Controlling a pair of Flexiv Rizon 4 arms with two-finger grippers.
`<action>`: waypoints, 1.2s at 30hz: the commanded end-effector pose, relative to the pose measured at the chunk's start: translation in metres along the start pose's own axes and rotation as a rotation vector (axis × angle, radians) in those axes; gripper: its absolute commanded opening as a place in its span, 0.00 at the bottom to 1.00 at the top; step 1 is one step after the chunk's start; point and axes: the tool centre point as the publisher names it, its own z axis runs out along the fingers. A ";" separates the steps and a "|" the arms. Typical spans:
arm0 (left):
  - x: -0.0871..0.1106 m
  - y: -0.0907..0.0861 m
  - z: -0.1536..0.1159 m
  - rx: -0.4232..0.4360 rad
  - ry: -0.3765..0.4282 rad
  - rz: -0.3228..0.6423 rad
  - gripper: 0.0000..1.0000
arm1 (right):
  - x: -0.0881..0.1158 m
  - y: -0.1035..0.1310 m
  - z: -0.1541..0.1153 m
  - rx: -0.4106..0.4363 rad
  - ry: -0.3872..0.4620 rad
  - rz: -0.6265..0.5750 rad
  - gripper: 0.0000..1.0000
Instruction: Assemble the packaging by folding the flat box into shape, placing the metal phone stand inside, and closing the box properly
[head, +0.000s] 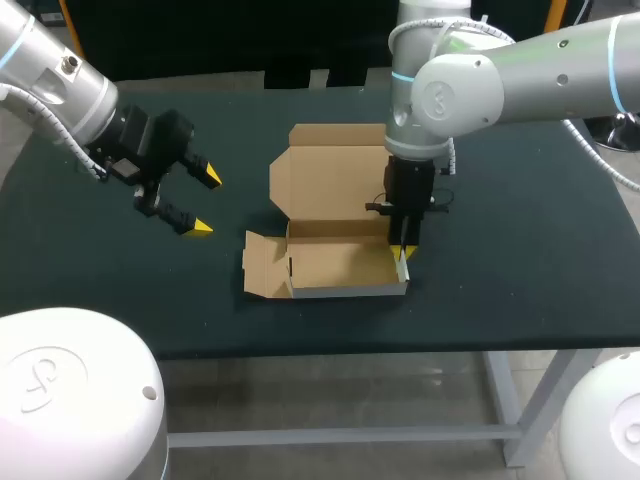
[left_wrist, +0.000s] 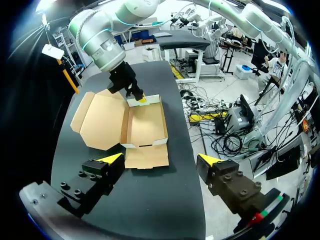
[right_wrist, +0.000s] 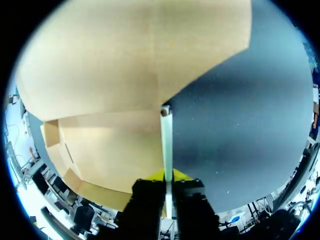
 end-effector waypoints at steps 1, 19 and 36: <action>0.000 0.000 -0.001 -0.005 0.003 -0.001 1.00 | 0.000 0.003 0.007 -0.021 0.000 -0.005 0.09; 0.000 0.000 -0.001 -0.005 0.003 -0.001 1.00 | 0.001 0.006 0.005 -0.084 0.011 -0.024 0.16; 0.000 0.000 -0.001 -0.005 0.003 -0.001 1.00 | 0.004 0.006 0.007 -0.224 0.010 -0.017 0.18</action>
